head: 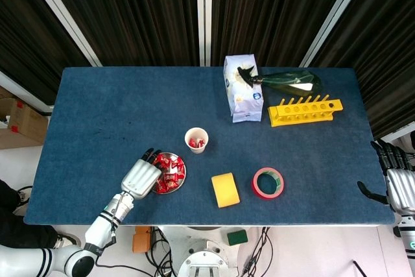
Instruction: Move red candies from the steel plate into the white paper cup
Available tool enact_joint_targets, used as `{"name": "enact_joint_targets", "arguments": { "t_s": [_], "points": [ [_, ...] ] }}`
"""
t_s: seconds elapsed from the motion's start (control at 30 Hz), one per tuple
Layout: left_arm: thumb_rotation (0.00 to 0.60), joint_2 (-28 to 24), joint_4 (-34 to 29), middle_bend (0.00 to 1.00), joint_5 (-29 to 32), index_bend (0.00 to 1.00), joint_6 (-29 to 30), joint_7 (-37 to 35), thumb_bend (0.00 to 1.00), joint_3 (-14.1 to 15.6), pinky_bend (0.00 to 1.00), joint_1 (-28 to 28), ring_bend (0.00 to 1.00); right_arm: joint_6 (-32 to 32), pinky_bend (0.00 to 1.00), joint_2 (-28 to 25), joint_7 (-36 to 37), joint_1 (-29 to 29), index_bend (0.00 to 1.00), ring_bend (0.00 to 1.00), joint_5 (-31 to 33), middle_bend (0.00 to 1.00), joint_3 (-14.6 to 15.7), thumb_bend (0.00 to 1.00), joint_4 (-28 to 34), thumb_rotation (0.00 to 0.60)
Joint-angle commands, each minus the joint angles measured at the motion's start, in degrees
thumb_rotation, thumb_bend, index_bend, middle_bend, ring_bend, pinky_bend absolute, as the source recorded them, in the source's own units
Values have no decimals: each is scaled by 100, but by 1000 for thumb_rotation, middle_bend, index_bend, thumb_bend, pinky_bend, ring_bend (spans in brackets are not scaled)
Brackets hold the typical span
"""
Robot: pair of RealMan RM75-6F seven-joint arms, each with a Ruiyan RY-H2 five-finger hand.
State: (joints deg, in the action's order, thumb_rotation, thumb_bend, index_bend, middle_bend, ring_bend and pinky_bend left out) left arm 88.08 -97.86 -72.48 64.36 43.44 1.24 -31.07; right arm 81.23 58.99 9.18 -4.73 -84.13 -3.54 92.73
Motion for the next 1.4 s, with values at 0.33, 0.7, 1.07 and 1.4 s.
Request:
{"name": "enact_joint_targets", "arguments": {
  "t_s": [0.33,0.7,1.07,1.4],
  "points": [
    [600,-20,-86,451,-124,644,179,17,351,-34,117,42,110,-33,0,0,-29,-13,16,0,29,12,-7,240,11,600],
    [600,-424,-859,438,-531,643,534,-129,351,-572,132,-115,110,-15,0,18,-98,-9,16,0,-4,12,8,240,31,600],
    [600,271,-162,379,546,642,-177,-236,352,-1583,132,-1033,110,-106,0,55,-150,-56,16,0,37,14,0,240,0,600],
    [600,854,816,262,822,646,-356,-496,354,-1775,132,-1499,100,-164,0,-1,-28,-74,16,0,116,14,-34,240,-17,600]
  ]
}}
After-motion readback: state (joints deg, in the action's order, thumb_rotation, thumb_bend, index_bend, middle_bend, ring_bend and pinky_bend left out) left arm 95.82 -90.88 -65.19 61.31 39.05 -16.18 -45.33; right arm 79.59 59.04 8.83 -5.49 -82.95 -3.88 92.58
